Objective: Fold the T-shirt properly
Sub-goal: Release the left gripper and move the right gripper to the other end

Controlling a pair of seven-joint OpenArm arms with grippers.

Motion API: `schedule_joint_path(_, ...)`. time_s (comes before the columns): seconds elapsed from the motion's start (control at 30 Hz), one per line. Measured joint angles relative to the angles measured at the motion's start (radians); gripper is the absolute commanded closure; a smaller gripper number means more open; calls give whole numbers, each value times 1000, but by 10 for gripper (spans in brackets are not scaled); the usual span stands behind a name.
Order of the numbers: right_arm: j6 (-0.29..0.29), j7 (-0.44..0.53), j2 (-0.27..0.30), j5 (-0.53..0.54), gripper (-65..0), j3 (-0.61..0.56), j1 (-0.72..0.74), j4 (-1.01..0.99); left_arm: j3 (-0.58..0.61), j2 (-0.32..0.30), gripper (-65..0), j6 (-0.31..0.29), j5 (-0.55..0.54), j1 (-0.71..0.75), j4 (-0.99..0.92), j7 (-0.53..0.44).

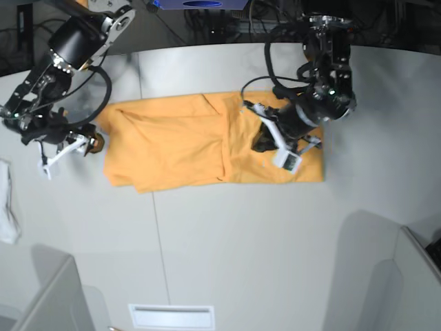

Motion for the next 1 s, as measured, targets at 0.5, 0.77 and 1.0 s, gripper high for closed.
schedule_joint_path(0.5,30,41,127,211,-389,-21,92,-434,-816,-73,0,-245,38,174,18,11)
schedule_joint_path(0.77,27,100,69,360,-389,-240,40,-427,-826,-105,0,-245,28,167,8,7)
schedule_joint_path(1.0,28,133,49,368,-387,-311,31,-423,-722,-109,0,-243,28,138,-39,2)
